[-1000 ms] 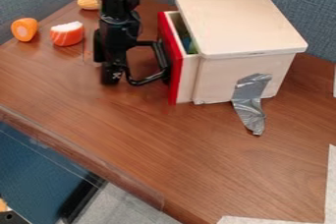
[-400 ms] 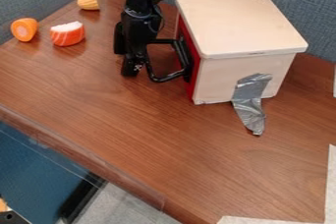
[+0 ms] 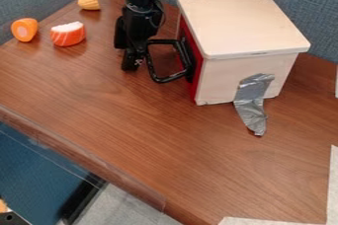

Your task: Close the drawer

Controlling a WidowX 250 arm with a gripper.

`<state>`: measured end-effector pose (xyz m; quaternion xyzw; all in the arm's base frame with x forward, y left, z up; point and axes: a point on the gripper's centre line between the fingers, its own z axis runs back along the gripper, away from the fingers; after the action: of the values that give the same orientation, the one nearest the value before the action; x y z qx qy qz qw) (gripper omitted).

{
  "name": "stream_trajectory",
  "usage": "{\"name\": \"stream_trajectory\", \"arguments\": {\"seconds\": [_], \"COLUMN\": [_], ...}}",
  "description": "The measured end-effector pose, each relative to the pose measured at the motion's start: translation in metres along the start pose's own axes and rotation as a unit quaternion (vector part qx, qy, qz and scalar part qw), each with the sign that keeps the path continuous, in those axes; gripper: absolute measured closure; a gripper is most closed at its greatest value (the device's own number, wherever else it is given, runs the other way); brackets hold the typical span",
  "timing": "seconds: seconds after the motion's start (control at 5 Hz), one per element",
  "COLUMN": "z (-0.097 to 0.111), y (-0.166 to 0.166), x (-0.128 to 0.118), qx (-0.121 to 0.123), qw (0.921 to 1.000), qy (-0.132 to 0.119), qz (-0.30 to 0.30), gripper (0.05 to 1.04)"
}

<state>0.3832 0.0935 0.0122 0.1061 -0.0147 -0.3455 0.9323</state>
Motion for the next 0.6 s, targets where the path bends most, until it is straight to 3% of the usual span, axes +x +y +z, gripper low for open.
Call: {"name": "stream_trajectory", "arguments": {"seconds": [0.2,0.4,0.6], "z": [-0.002,-0.006,0.0], "y": [-0.002,0.001,0.001], "x": [-0.009,-0.042,-0.075], "qx": [-0.012,-0.067,-0.083], "qw": [0.9999,0.9977,0.9964], "qy": [-0.001,0.01,0.009], "qz": [0.005,0.009,0.008], "gripper": [0.083,0.083,0.083]}}
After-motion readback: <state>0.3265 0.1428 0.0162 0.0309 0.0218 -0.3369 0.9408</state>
